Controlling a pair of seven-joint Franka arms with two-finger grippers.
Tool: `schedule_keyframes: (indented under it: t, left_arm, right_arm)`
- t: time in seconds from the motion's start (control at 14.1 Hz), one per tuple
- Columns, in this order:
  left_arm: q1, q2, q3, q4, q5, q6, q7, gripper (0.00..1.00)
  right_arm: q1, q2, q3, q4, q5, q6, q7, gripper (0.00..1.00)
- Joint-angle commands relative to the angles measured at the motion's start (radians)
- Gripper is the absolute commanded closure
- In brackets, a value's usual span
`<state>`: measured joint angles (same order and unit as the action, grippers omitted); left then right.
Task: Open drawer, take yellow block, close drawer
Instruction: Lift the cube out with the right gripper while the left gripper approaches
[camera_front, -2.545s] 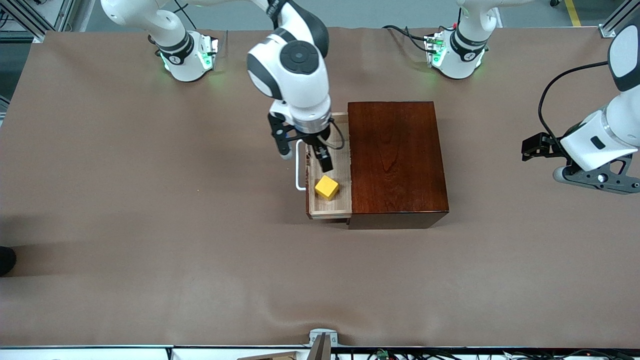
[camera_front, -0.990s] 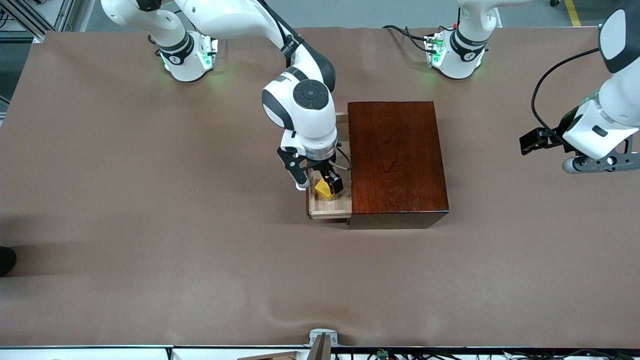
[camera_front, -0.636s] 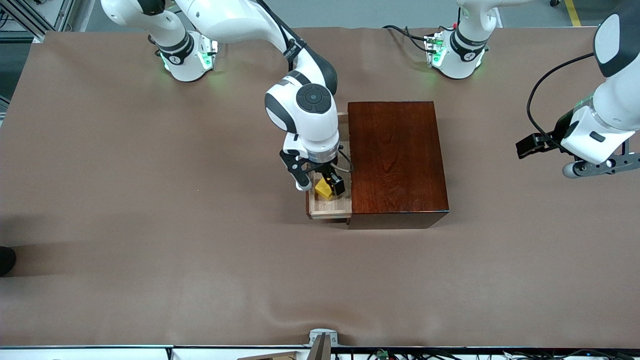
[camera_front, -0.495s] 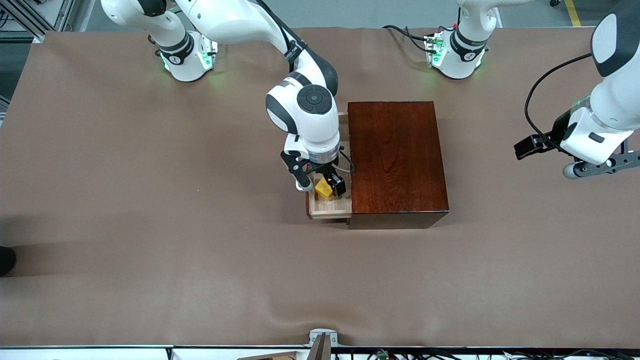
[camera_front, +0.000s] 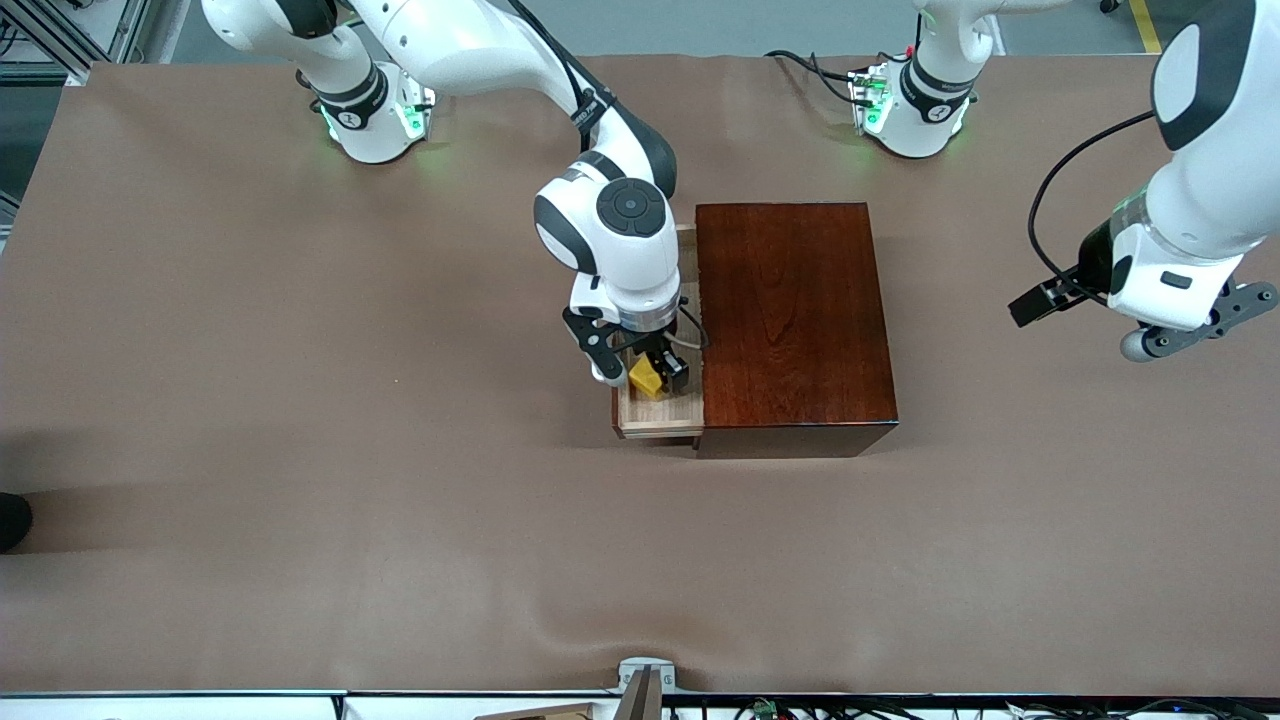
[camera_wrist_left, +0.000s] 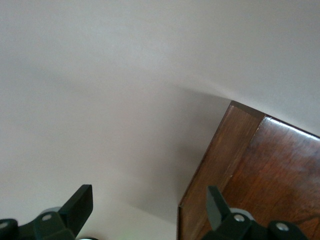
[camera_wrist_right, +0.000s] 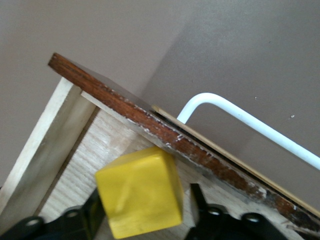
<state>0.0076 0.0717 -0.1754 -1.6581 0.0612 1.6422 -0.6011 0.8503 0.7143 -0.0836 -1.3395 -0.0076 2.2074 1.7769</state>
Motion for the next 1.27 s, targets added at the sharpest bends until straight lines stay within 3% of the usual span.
schedule_keyframes:
  t: [0.0,0.21,0.49,0.64,0.85,1.06,1.2]
  left_arm:
    - [-0.001,0.017,-0.007,0.024,-0.018,0.008,-0.086,0.00]
    - [-0.003,0.034,-0.007,0.046,-0.020,0.011,-0.198,0.00]
    - [-0.011,0.051,-0.007,0.060,-0.052,0.025,-0.287,0.00]
    - [-0.011,0.053,-0.007,0.061,-0.054,0.025,-0.293,0.00]
    - [-0.033,0.056,-0.007,0.070,-0.058,0.025,-0.363,0.00]
    - [-0.096,0.086,-0.007,0.095,-0.057,0.025,-0.491,0.00]
    - [-0.147,0.120,-0.007,0.122,-0.051,0.025,-0.592,0.00]
  right_arm:
    - [-0.011,0.013,0.008,0.034,-0.015,-0.009,-0.008,0.81]
    - [-0.019,0.004,0.010,0.075,-0.009,-0.067,-0.008,0.81]
    - [-0.023,-0.013,0.018,0.207,0.024,-0.289,-0.007,0.81]
    - [-0.030,-0.048,0.012,0.224,0.069,-0.375,-0.008,0.81]
    - [-0.098,-0.142,0.015,0.218,0.084,-0.469,-0.052,0.82]
    - [-0.181,-0.209,0.010,0.189,0.083,-0.613,-0.236,0.83]
    - [-0.247,-0.289,0.007,0.087,0.075,-0.612,-0.392,0.91]
